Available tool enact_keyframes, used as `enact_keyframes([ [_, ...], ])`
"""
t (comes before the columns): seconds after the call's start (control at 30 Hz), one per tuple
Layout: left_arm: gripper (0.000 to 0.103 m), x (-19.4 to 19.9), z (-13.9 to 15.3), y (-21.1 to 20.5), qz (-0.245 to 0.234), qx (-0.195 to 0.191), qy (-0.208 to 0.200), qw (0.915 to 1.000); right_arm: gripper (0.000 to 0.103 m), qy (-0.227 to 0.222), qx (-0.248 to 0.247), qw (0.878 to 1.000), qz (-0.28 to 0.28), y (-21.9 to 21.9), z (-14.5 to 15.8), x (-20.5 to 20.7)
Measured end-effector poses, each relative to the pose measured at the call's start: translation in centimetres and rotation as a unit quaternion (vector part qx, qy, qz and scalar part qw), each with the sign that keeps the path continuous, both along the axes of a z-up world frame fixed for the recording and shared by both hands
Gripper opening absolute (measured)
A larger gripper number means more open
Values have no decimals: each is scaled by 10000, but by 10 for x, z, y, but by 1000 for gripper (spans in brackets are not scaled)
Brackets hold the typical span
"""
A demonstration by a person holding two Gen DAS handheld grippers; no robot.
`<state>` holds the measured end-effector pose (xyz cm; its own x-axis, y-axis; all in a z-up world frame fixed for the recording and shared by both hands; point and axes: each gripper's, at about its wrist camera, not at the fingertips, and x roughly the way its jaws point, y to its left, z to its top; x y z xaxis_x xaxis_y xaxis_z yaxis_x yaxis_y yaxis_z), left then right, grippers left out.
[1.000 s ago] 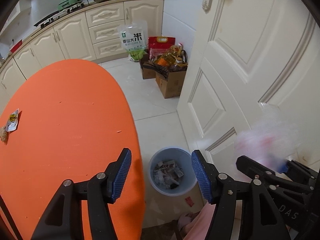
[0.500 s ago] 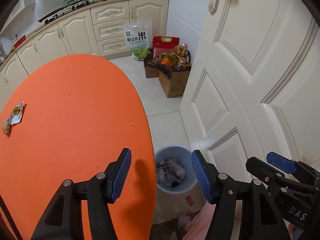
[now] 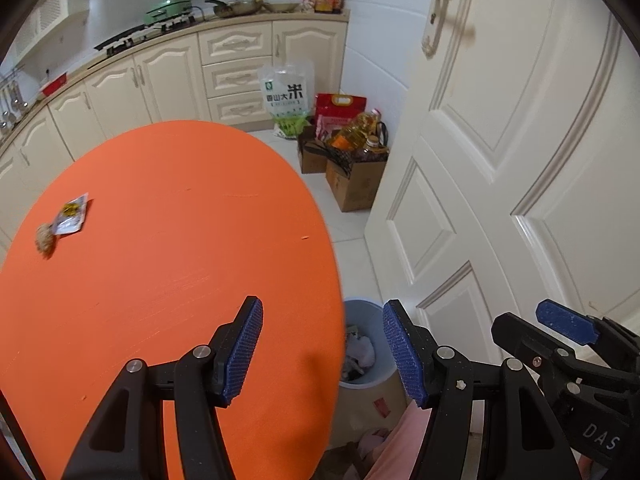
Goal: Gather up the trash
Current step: 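Move both tools back over the table toward the lump and wrapper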
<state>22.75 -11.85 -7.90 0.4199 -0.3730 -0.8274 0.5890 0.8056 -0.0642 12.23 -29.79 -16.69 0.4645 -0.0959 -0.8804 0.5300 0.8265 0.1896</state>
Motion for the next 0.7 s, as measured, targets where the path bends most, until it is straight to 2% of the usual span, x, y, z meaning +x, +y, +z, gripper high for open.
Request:
enact_keyframes([
  [0.37, 65, -37, 24, 86, 635, -222, -367, 9971, 76, -240, -354, 9974, 583, 72, 31, 10],
  [0.47, 72, -45, 28, 116, 925, -234, -467, 9943, 79, -258, -310, 9963, 761, 90, 33, 16],
  [0.53, 72, -49, 30, 136, 1177, -190, -532, 9914, 89, -286, -286, 9952, 893, 101, 34, 20],
  [0.7, 75, -55, 28, 183, 1735, -76, -492, 9836, 90, -298, -301, 9912, 1253, 136, 33, 38],
])
